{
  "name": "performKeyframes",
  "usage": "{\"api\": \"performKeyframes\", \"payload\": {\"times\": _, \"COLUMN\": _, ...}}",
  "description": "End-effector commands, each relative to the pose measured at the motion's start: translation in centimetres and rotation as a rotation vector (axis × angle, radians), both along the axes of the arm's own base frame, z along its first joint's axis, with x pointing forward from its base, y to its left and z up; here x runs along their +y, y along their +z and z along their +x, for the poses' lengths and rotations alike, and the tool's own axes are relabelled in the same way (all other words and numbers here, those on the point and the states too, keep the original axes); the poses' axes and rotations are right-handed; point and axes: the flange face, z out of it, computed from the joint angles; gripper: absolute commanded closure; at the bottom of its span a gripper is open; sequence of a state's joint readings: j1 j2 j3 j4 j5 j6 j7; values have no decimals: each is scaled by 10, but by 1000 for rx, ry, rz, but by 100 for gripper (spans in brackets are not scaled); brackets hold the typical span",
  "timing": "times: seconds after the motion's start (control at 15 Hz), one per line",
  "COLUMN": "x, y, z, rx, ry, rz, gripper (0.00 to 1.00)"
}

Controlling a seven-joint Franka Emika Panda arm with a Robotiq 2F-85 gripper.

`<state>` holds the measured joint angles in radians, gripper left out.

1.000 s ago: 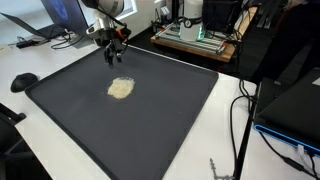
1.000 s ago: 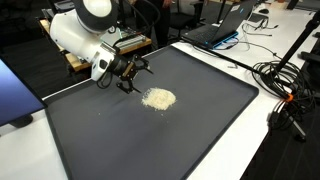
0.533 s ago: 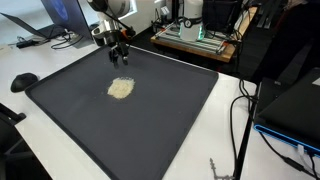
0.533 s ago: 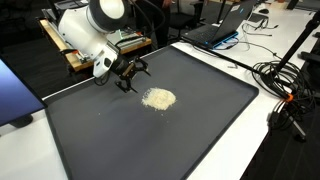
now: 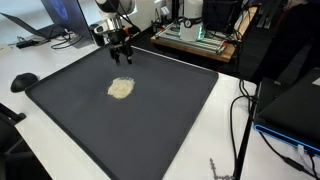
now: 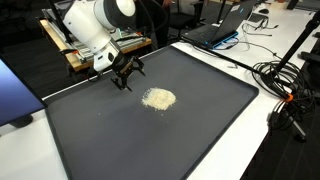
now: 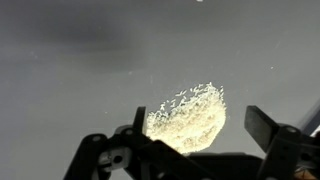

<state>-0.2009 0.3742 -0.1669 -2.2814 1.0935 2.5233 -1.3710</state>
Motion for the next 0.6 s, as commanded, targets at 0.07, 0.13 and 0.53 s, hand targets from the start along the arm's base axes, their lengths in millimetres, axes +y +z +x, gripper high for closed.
{"api": "performKeyframes", "payload": {"times": 0.07, "x": 12, "y": 16, "z": -3, "rx": -42, "ry": 24, "rz": -86, "gripper": 0}}
{"api": "performKeyframes", "payload": {"times": 0.13, "x": 15, "y": 17, "z": -2, "rx": -56, "ry": 31, "rz": -99, "gripper": 0}}
{"api": "performKeyframes", "payload": {"times": 0.53, "x": 33, "y": 18, "z": -5, "rx": -125, "ry": 98, "rz": -213, "gripper": 0}}
